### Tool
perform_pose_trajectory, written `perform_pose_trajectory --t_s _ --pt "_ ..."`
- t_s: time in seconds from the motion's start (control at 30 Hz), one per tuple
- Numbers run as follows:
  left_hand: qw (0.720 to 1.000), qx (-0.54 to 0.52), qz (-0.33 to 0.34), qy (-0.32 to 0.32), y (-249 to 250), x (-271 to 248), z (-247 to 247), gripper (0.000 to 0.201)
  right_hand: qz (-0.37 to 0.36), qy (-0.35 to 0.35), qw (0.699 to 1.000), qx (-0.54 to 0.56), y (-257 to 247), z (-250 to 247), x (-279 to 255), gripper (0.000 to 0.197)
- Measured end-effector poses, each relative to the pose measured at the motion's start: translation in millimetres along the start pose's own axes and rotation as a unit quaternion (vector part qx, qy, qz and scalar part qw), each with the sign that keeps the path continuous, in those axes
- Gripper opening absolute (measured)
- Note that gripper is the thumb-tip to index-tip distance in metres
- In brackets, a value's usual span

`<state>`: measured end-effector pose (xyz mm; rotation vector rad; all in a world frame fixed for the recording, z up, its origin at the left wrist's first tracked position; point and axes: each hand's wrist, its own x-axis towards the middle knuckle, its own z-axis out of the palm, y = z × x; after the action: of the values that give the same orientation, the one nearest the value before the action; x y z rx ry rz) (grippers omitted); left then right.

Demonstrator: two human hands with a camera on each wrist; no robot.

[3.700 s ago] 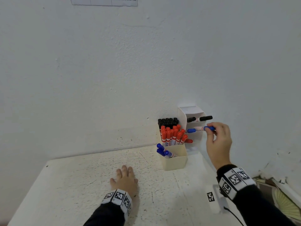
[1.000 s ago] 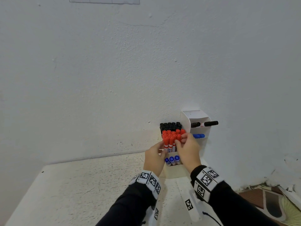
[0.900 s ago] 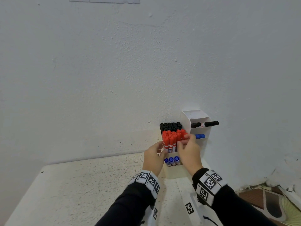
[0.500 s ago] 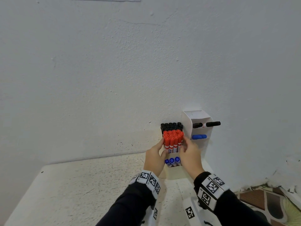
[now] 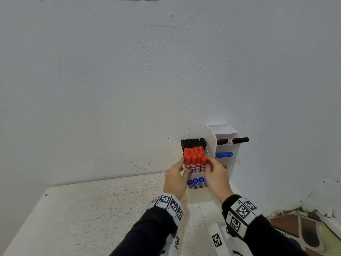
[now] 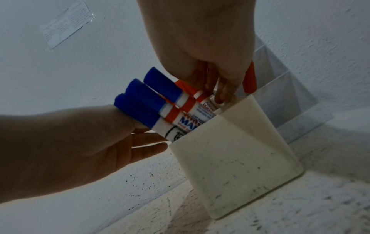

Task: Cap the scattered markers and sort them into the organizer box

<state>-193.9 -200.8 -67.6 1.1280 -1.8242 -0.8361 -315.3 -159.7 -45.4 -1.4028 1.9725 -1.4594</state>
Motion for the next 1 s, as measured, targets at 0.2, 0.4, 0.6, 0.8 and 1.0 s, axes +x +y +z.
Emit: perform_pose_trajectory --t_s 0.2,0.4,0.6,0.8,1.0 --pt "1.0 -0.022 -0.002 -0.009 7 -8 -5 0.041 0.013 -0.006 1.0 0.008 5 -1 -4 0.04" --pt "0.996 0.043 -0.051 -0.053 0 -21 -9 0.029 -0.028 -0.076 0.993 -0.08 15 -14 -15 0.034" --pt "0.993 0.093 0.048 -0.061 -1 -36 -11 0.009 -0.091 -0.2 0.971 -0.097 13 -23 -21 0.027" --pt "0.99 0.114 0.059 -0.049 1 -40 -8 0.014 -0.082 -0.177 0.979 -0.066 11 -23 -22 0.028" --pt "0.994 0.086 -0.004 -0.067 -3 -42 -6 0.025 -0.057 -0.144 0.98 -0.125 16 -20 -28 0.042"
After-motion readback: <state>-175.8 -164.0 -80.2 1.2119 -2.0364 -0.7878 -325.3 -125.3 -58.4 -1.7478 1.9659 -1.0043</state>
